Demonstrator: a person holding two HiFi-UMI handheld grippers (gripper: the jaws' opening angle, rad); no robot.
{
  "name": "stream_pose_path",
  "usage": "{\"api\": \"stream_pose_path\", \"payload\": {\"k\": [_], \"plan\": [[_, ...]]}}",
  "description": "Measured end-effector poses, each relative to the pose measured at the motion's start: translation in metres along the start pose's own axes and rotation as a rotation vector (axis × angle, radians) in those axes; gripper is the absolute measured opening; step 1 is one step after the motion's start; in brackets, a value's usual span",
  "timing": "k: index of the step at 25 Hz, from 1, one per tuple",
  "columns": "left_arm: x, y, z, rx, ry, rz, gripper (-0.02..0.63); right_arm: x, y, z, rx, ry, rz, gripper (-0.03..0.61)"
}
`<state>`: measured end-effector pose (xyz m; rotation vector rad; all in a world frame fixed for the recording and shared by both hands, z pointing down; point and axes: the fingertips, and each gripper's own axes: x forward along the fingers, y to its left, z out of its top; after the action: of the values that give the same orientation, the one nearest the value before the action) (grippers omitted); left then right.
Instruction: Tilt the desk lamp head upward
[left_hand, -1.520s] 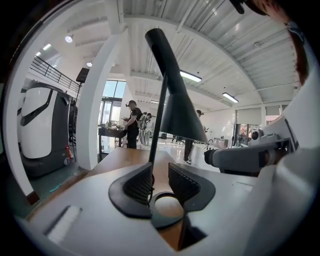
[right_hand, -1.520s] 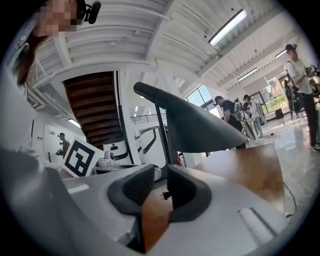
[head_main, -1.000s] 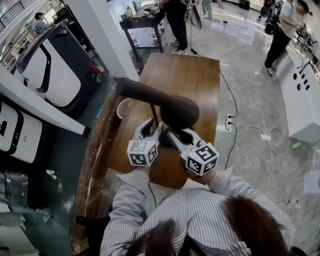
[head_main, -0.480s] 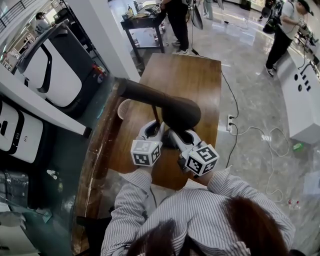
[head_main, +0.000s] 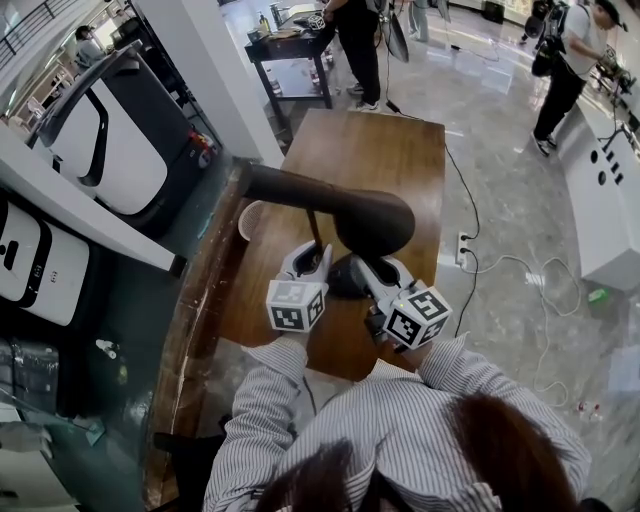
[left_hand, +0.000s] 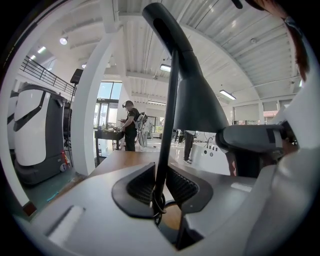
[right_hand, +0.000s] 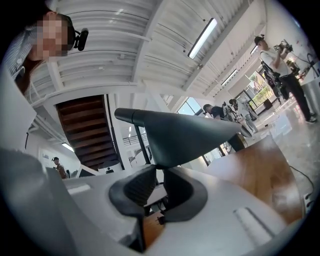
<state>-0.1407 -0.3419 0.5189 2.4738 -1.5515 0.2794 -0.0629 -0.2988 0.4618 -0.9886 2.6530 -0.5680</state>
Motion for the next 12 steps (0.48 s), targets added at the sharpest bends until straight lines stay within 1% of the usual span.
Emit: {"api": "stream_pose_path", "payload": {"k": [5, 12], "plan": [[-0.001, 0.001, -0.001, 0.01, 0.002, 0.006, 0.067, -0.009, -0.007, 0.015, -0.02, -0.03, -0.022, 0.047], [-0.001, 0.0, -0.002, 0.016, 0.007, 0.011, 0.066, -0.026, -0.02, 0.059, -0.099, -0.11, -0.071, 0.044]]}}
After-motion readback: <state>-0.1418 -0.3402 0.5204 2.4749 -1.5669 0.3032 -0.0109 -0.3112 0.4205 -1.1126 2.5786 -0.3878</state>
